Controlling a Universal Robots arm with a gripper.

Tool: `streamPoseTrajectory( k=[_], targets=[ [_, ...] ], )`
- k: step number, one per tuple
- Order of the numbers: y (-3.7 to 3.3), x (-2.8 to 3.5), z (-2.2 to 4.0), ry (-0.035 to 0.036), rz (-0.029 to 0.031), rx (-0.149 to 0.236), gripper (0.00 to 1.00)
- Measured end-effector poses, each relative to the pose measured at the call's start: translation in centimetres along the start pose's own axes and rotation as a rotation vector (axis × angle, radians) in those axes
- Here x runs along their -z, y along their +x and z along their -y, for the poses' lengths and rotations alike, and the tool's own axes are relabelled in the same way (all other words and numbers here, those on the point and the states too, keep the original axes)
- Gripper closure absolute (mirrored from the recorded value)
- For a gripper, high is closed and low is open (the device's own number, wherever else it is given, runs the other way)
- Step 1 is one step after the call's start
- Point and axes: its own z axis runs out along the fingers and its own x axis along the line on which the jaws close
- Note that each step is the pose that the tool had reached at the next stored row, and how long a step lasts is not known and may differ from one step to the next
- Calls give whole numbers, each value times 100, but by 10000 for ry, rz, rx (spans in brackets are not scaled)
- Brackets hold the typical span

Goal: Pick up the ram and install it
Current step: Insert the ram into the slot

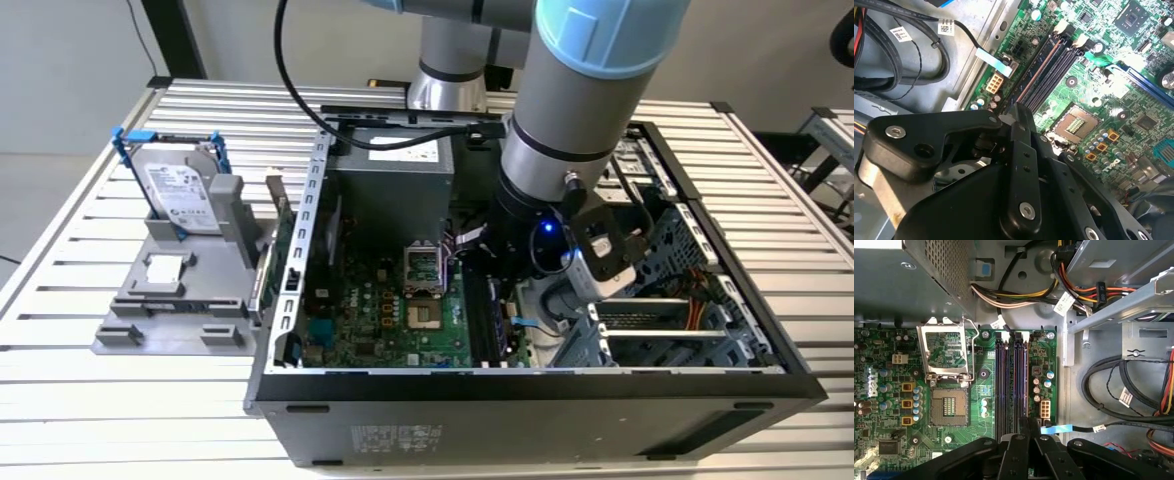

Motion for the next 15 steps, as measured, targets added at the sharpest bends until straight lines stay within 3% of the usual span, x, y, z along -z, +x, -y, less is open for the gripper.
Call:
streamPoseTrajectory(
  k=[7,15],
  targets=[
    [2,1,0,-2,-5,70,100],
    [2,1,0,-28,-64,1257,100]
  ],
)
